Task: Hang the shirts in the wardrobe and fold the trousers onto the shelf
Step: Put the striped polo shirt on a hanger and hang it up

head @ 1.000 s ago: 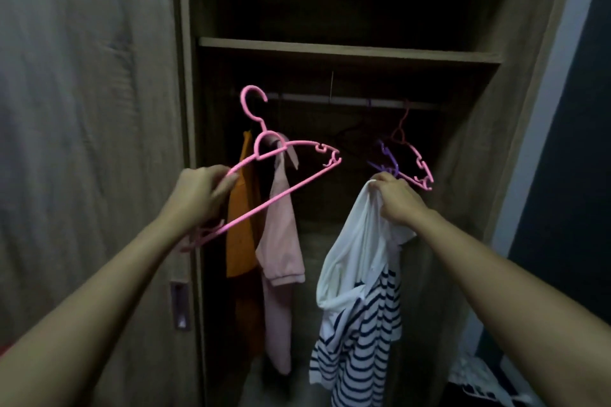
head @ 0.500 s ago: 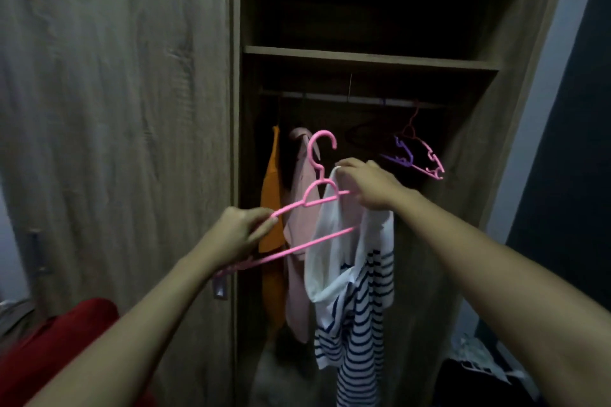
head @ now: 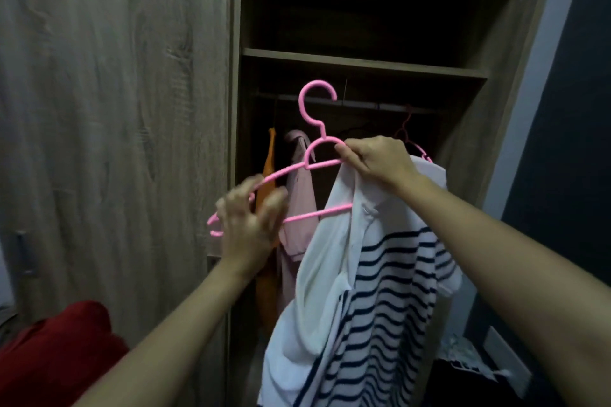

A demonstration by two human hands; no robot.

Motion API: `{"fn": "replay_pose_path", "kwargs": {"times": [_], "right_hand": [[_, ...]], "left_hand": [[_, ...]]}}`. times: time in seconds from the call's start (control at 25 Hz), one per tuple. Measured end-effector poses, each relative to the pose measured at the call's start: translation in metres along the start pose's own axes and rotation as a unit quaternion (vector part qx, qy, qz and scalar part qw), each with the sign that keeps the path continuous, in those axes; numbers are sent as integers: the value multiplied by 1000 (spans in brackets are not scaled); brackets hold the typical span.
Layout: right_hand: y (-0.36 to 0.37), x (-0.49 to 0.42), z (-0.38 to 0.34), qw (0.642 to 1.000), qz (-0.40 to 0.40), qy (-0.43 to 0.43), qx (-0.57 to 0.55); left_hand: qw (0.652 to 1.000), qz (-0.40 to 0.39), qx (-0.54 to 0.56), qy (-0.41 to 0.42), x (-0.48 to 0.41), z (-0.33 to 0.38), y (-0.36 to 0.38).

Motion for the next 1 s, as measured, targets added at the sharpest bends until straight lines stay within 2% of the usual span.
{"fn": "replay_pose_path", "kwargs": {"times": [0.04, 0.08, 0.12, 0.16, 0.2, 0.24, 0.32, 0.44, 0.6, 0.68, 0.76, 0.84, 0.92, 1.0], "right_hand": [[0, -3, 1, 1000, 2, 16, -6], [-1, -4, 4, 999, 4, 32, -16], [-1, -5, 7, 998, 7, 47, -30], [-2, -4, 10, 997, 6, 58, -46], [-4, -2, 14, 996, 3, 65, -60], [-4, 2, 19, 995, -2, 69, -70], [-6, 12, 31, 994, -13, 73, -80], [4, 37, 54, 992, -43, 80, -85], [27, 80, 78, 991, -86, 91, -51], [33, 92, 76, 993, -94, 68, -12], [41, 91, 58, 993, -101, 37, 40], [48, 83, 36, 989, -126, 56, 59], [52, 73, 30, 978, -147, 148, -4], [49, 71, 41, 965, -135, 217, -65]], "left_hand": [[999, -20, 13, 23, 19, 15, 9], [996, -91, 17, 4, 39, 29, 19], [981, -187, 9, -56, 57, 35, 31], [949, -277, 0, -149, 72, 30, 44], [900, -362, 9, -245, 80, 19, 52], [852, -420, 62, -306, 82, 6, 56], [796, -475, 178, -330, 75, -22, 59], [772, -442, 273, -366, 48, -57, 43], [794, -470, 221, -318, 7, -78, 32], [803, -464, 195, -320, -13, -74, 33], [812, -427, 168, -360, -37, -52, 41], [845, -367, 93, -377, -59, -18, 54], [893, -346, 50, -285, -65, 17, 71], [918, -348, 77, -174, -51, 36, 77]]}}
Point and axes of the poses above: each hand's wrist, its own x-axis away from the middle knuckle, its own y-axis out of the palm, z = x × y, the point moved 2 cm from there along -x, towards the middle knuckle, and after that the axes turned 13 degrees about x, right-handed, at the moved point
